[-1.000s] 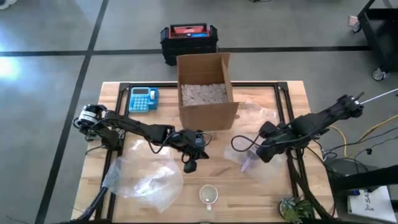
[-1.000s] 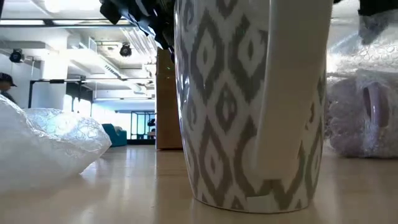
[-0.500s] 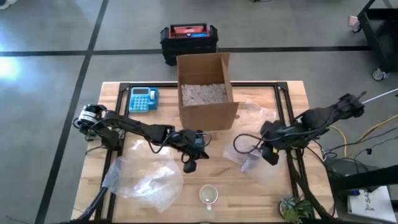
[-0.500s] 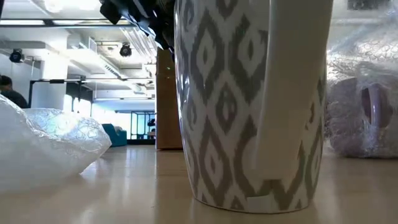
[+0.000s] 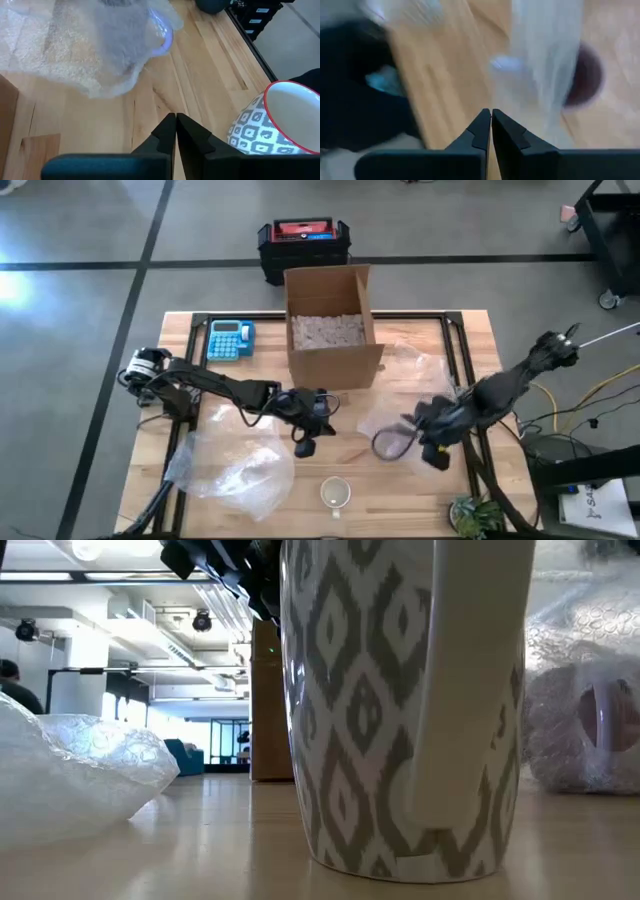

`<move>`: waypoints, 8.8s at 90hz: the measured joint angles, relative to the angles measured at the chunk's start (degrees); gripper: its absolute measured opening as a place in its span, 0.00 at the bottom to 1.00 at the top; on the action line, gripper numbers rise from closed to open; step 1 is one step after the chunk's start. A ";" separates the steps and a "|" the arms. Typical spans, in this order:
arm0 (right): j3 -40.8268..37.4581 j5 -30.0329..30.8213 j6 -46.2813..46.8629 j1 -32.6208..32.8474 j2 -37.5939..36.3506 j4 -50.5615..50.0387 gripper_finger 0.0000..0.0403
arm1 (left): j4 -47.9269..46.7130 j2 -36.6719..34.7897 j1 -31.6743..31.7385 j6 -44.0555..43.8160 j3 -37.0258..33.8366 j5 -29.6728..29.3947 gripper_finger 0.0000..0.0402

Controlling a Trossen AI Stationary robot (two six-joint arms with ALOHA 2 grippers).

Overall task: Wrap mug
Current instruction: Wrap the purple mug using the right bubble wrap

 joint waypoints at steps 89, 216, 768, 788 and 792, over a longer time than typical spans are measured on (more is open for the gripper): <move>0.48 5.66 -13.31 -11.91 10.54 -3.93 0.00 | 0.35 0.00 -0.15 -0.09 0.00 0.00 0.00; -20.44 0.17 10.97 -11.30 8.99 28.07 0.00 | 3.45 5.09 -0.17 -1.15 -0.04 1.99 0.00; 0.39 5.04 -8.32 4.94 21.09 22.17 0.00 | 21.38 22.01 0.14 -3.11 11.30 -1.11 0.00; 3.27 20.06 -13.41 1.02 19.59 21.36 0.00 | 21.49 22.02 0.09 -3.37 11.29 -1.14 0.00; 3.14 20.44 -13.67 -0.23 19.49 21.72 0.00 | 21.49 22.03 0.09 -3.39 11.28 -1.14 0.00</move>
